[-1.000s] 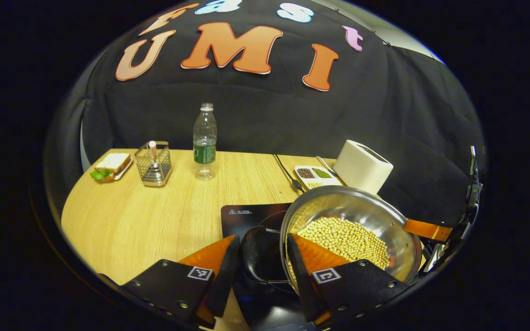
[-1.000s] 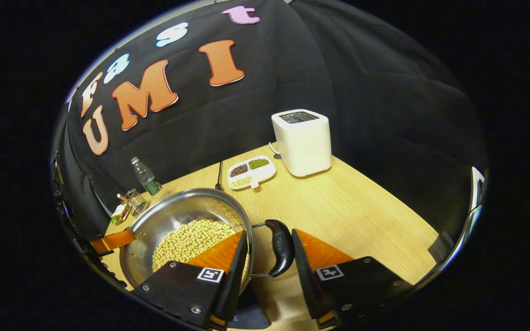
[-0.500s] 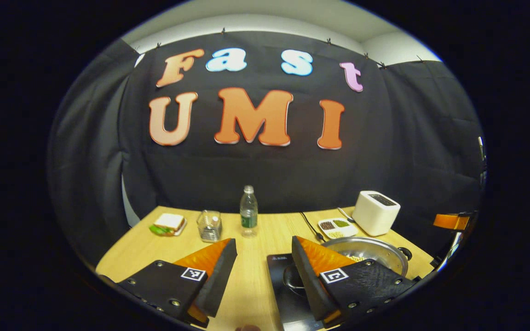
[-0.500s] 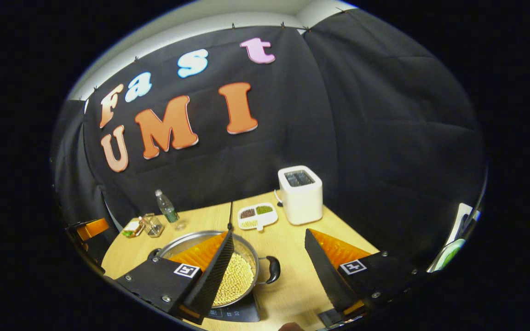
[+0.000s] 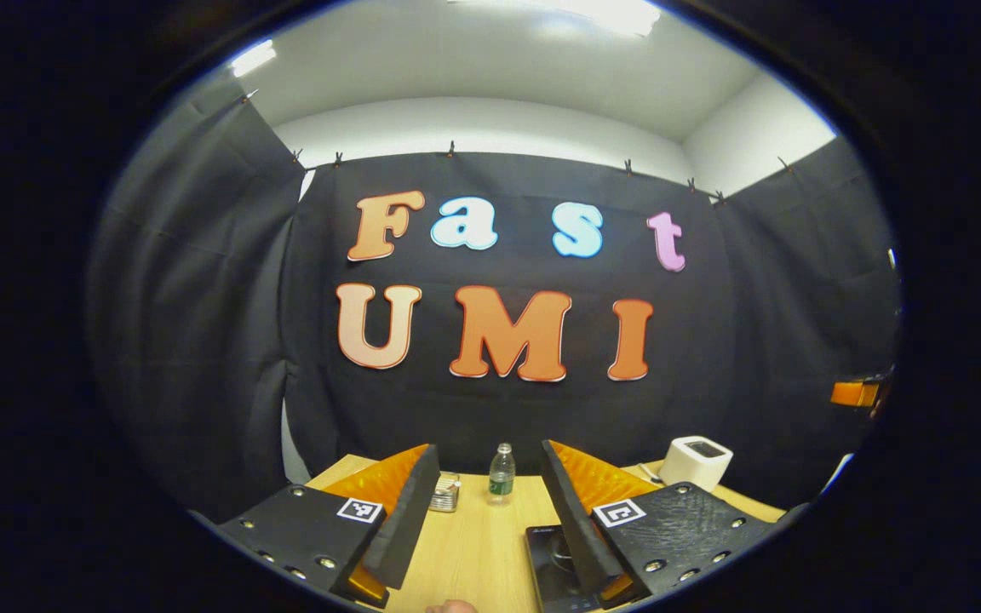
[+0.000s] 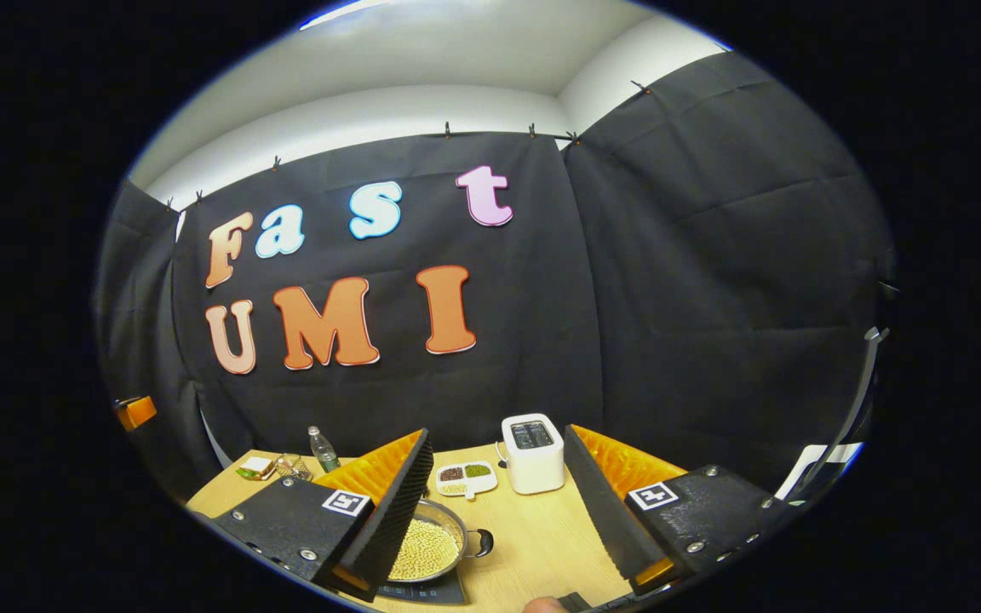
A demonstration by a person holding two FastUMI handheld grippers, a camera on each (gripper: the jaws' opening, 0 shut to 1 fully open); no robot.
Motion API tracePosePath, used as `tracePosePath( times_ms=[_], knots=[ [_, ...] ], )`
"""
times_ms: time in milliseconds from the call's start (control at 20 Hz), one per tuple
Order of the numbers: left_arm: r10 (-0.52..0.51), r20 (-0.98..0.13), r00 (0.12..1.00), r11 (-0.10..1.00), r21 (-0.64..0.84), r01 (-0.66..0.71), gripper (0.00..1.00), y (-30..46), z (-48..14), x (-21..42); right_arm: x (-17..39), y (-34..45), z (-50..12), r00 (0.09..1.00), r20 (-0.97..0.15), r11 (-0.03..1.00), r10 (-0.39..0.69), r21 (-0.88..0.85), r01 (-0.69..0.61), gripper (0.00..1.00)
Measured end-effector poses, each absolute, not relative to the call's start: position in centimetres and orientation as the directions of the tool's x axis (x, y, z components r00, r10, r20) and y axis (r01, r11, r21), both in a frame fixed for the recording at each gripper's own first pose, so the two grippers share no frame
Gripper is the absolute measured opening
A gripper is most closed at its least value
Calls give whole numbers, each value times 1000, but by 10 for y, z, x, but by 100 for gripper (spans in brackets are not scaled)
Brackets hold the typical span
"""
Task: First push the handle of the pot to place it horizontally, then grasp the pot with both hands and set it on the induction cooktop.
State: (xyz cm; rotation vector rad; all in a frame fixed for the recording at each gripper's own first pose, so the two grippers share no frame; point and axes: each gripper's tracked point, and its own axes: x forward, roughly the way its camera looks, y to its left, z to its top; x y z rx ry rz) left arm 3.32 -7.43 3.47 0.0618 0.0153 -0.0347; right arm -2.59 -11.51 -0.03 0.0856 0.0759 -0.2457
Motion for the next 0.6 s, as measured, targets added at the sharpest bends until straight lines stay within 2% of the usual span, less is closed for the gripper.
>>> tracePosePath(
  times_ms=[50,100,150,200,450,550,600],
  knots=[
    [-25,7,1000,998,56,25,72,-70,46,29,-29,-118,3,966,-78,965,-245,80,251,95],
    [-8,25,1000,998,60,7,77,-63,54,24,-33,-120,4,966,-71,963,-249,83,255,95],
    [1,39,999,998,70,-4,72,-61,59,20,-36,-121,5,966,-68,963,-250,85,255,95],
    [7,44,999,997,81,-10,72,-61,60,16,-38,-122,4,966,-68,963,-250,86,256,95],
    [-51,15,999,994,98,49,75,-88,50,5,-43,-118,3,970,-68,968,-232,83,238,95],
    [-53,8,999,992,112,52,72,-88,47,7,-42,-116,1,972,-67,970,-224,81,229,95],
    [-50,4,999,991,122,49,75,-88,46,7,-43,-117,2,972,-65,970,-224,78,229,95]
  ],
)
